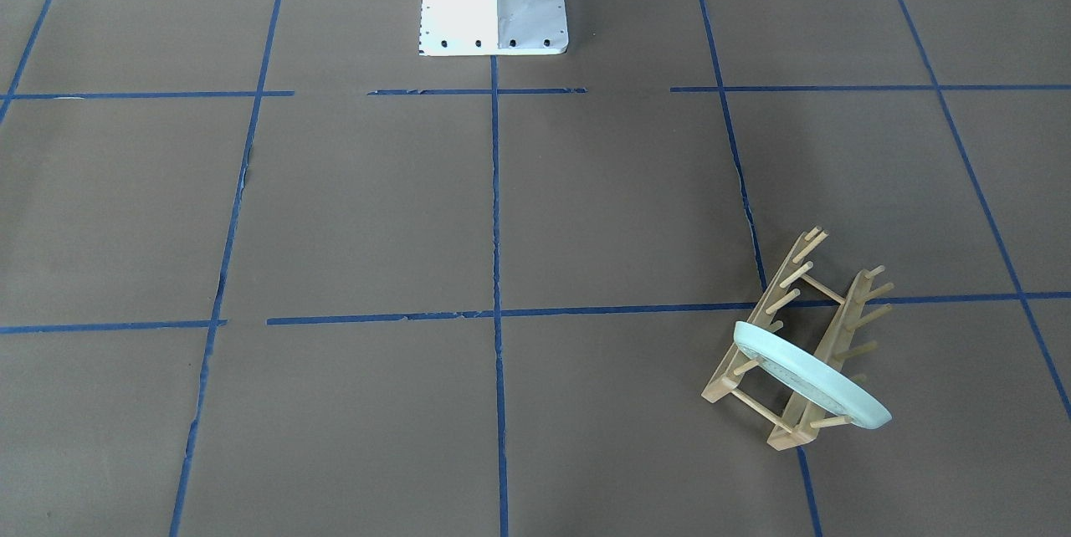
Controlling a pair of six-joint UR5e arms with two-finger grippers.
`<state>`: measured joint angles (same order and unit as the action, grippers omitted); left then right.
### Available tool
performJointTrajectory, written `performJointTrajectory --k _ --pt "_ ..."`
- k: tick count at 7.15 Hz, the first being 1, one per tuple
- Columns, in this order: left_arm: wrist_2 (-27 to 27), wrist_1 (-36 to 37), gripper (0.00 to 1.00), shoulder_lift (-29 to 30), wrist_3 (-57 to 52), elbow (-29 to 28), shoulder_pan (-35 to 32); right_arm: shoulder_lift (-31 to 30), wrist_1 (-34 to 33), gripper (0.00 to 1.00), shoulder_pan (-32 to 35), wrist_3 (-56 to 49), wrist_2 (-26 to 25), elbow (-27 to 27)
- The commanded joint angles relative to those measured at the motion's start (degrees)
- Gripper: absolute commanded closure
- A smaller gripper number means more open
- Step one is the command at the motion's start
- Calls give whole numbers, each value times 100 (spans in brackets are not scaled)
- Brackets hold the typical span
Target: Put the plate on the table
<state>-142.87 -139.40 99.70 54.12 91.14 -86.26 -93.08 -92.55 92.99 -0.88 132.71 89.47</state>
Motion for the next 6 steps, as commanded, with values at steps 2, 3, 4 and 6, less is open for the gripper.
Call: performJointTrajectory --k 2,3,4,6 --pt "747 -884 0 470 2375 -60 783 0 0 0 0 0 0 0" --pt "1256 -1296 0 480 2940 -96 1108 0 0 0 0 0 0 0" --pt "1618 -1535 0 550 3555 -174 1433 0 0 0 0 0 0 0" --pt "2303 -2402 0 586 5031 -376 1769 0 0 0 0 0 0 0"
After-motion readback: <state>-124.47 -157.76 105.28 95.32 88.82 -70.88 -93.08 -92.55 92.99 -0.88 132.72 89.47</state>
